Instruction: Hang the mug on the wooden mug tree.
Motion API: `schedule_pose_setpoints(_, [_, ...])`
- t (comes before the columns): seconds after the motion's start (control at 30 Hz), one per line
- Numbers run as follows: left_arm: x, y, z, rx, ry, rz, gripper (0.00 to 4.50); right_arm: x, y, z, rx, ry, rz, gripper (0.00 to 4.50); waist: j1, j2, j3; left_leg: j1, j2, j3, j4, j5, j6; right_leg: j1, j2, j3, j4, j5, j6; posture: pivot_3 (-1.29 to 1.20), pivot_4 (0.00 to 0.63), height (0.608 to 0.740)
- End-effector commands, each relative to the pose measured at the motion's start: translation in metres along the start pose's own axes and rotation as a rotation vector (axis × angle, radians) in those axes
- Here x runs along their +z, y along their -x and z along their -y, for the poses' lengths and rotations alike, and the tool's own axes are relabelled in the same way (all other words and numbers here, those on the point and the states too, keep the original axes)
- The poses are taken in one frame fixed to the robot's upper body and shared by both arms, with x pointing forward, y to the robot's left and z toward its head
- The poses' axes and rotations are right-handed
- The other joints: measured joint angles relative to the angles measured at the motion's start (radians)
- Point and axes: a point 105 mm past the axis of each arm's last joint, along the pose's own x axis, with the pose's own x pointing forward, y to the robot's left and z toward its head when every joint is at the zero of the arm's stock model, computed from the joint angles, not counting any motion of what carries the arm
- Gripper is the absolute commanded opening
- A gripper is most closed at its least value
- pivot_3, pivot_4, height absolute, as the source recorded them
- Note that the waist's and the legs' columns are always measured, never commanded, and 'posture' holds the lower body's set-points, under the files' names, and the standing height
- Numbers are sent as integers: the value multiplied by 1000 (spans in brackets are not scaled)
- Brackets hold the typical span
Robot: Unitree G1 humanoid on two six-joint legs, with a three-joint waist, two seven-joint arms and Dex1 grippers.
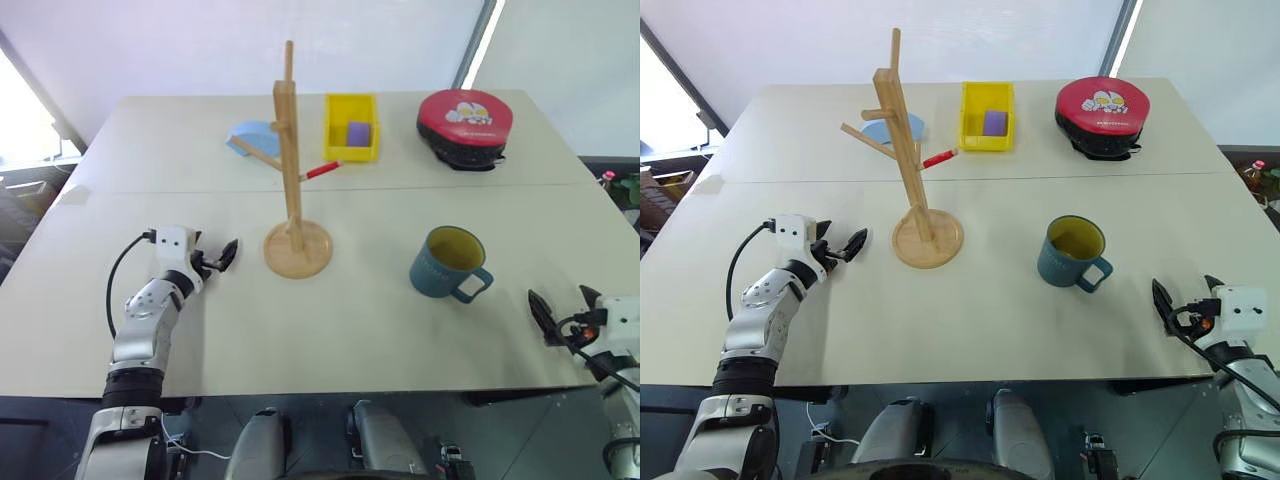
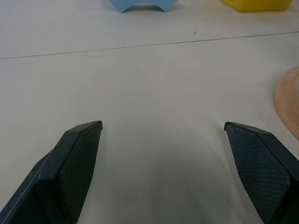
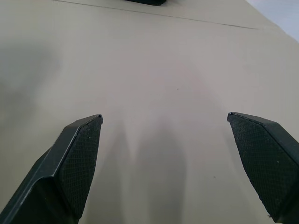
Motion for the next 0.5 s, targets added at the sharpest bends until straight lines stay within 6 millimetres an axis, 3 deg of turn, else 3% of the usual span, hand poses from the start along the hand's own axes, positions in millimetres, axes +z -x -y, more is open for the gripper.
schedule_pose_setpoints(0.03, [15, -1, -2, 9, -18, 47, 4500, 13, -2, 2, -13, 18, 46, 4446, 0, 0, 0, 0, 0, 0, 0, 0, 0, 0, 0, 0, 0, 0, 0, 0, 150, 740])
schedule_pose_setpoints(0.33, [13, 4, -7, 31, -21, 47, 4500, 15, -5, -2, -14, 25, 58, 4446, 0, 0, 0, 0, 0, 0, 0, 0, 0, 0, 0, 0, 0, 0, 0, 0, 150, 740])
schedule_pose_setpoints(0.5, [14, 25, -2, -80, -30, 77, 4500, 19, -1, -16, 62, 60, 47, 4446, -4, 0, 0, 0, 0, 0, -1, 0, 0, 0, 0, 0, 0, 0, 0, 0, 150, 740])
